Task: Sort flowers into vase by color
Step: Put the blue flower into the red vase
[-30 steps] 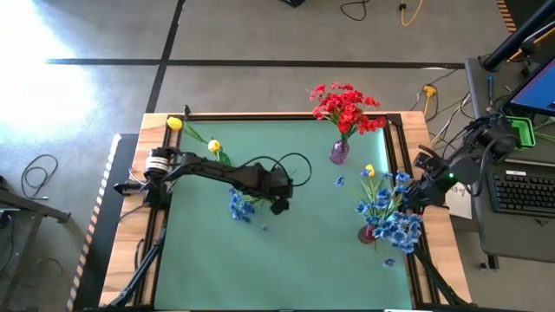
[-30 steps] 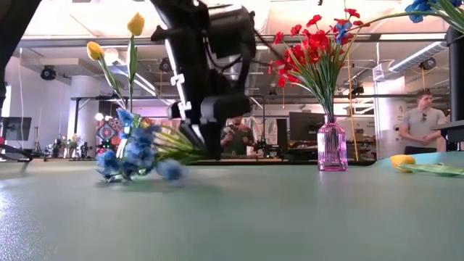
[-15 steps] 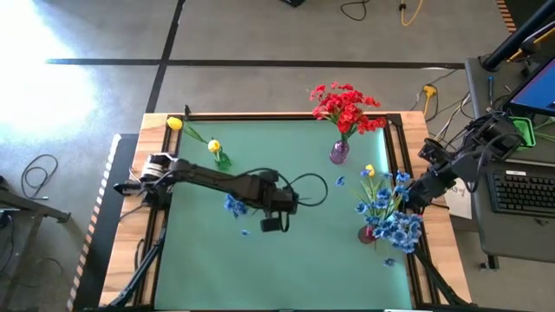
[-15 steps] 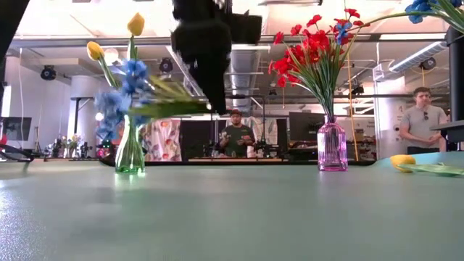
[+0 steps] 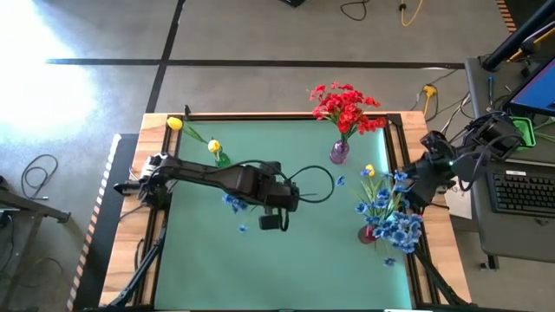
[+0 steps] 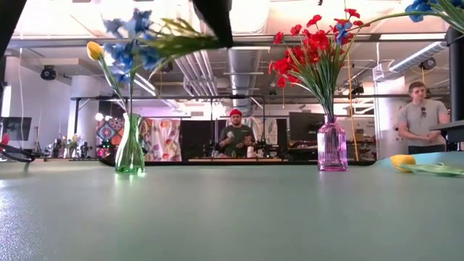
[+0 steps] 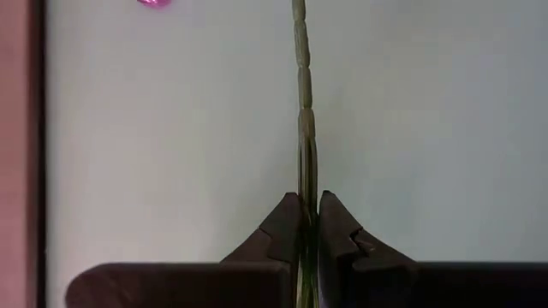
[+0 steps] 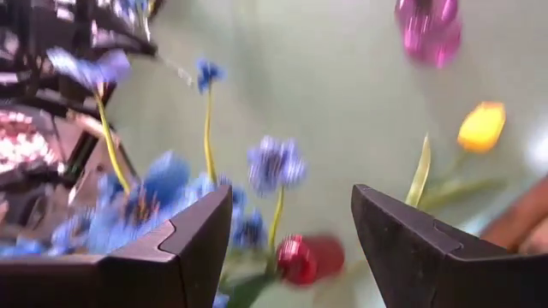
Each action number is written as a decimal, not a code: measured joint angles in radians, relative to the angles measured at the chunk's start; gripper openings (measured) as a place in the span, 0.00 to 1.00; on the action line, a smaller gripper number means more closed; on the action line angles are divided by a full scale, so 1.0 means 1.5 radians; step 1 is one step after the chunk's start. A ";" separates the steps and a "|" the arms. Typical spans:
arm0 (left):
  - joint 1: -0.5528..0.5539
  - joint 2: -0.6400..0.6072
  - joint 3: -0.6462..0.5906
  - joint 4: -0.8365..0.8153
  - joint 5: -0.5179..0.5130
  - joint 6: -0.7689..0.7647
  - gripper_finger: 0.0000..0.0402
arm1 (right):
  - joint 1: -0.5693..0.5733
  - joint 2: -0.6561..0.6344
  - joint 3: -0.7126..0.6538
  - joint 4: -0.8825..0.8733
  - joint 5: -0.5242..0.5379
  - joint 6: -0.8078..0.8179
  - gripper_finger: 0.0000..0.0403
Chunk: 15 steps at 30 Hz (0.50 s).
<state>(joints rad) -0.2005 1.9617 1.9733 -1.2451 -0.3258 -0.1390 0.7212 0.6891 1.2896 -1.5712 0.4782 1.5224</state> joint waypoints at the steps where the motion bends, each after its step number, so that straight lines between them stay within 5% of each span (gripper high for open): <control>1: -0.001 0.000 0.012 -0.008 -0.005 0.000 0.00 | 0.000 0.000 0.000 0.000 0.025 -0.011 0.58; 9: -0.001 0.000 0.093 -0.026 -0.024 0.010 0.00 | 0.000 -0.001 0.004 -0.001 0.219 -0.135 0.58; 15: -0.001 0.000 0.125 -0.023 -0.039 0.039 0.00 | 0.000 0.004 0.062 0.056 0.337 -0.338 0.58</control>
<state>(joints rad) -0.2024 1.9617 2.1611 -1.2801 -0.3845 -0.0800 0.7212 0.6949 1.3830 -1.4872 0.9836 1.0154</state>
